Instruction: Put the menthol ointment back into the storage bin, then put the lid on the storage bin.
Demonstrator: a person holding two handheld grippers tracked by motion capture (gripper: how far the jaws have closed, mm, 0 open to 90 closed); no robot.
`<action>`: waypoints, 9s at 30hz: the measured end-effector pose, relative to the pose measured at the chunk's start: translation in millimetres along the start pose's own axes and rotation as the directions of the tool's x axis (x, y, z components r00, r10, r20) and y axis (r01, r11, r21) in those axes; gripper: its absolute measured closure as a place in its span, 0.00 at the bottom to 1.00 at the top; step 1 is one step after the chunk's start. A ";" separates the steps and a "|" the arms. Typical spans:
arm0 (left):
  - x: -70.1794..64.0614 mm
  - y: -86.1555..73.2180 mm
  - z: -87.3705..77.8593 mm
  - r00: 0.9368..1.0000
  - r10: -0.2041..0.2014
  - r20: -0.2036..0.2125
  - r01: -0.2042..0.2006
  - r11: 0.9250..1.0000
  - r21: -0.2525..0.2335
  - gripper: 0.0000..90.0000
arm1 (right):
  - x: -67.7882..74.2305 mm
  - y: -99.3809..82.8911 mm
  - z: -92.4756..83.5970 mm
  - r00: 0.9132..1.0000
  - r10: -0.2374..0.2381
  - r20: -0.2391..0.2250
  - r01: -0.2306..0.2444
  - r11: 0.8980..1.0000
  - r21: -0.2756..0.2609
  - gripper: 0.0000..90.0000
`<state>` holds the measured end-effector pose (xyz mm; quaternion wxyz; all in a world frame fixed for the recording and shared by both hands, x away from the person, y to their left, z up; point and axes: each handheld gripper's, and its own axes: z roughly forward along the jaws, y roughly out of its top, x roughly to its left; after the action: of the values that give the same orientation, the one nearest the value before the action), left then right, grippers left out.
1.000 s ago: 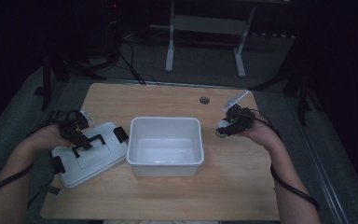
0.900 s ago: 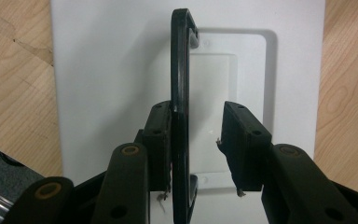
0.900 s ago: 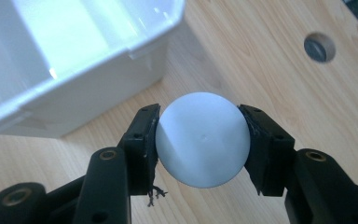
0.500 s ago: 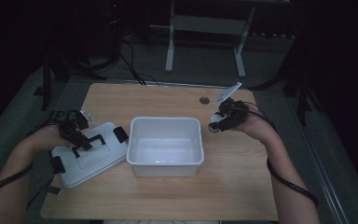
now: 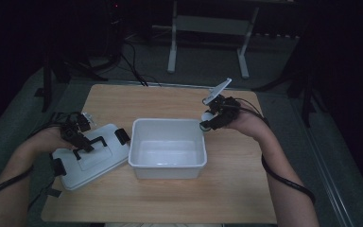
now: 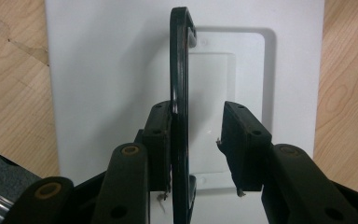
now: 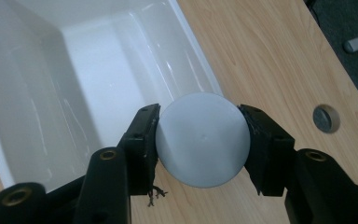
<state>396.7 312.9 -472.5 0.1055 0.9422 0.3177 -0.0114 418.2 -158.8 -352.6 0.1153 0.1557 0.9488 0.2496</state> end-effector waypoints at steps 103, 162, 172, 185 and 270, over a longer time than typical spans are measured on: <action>0.8 -3.9 6.5 1.000 0.006 0.010 -0.006 1.000 0.006 0.70 | 39.6 30.7 142.9 0.988 -0.101 -0.117 0.134 0.935 0.329 0.43; 0.0 -4.0 -17.1 0.999 0.021 -0.026 -0.021 1.000 0.010 0.93 | 15.5 -208.4 80.1 0.887 0.461 -0.026 -0.454 0.862 -0.224 0.16; -9.7 -8.3 -69.1 0.996 0.034 -0.077 -0.034 0.999 0.005 0.93 | 24.5 -221.4 84.8 0.878 0.476 -0.052 -0.470 0.839 -0.274 0.16; -26.1 7.1 -121.2 0.990 0.084 -0.117 -0.084 0.996 0.003 0.93 | 36.5 -230.6 84.2 0.881 0.473 -0.021 -0.455 0.834 -0.313 0.16; -163.4 243.9 -47.3 0.834 0.551 0.013 -0.551 0.834 0.005 0.92 | 44.1 -242.3 79.7 0.863 0.504 -0.039 -0.485 0.803 -0.346 0.16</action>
<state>410.7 36.0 -365.0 0.1021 0.9942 0.0326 0.0131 343.4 -308.7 -549.9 0.0977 0.3818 0.8131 0.4284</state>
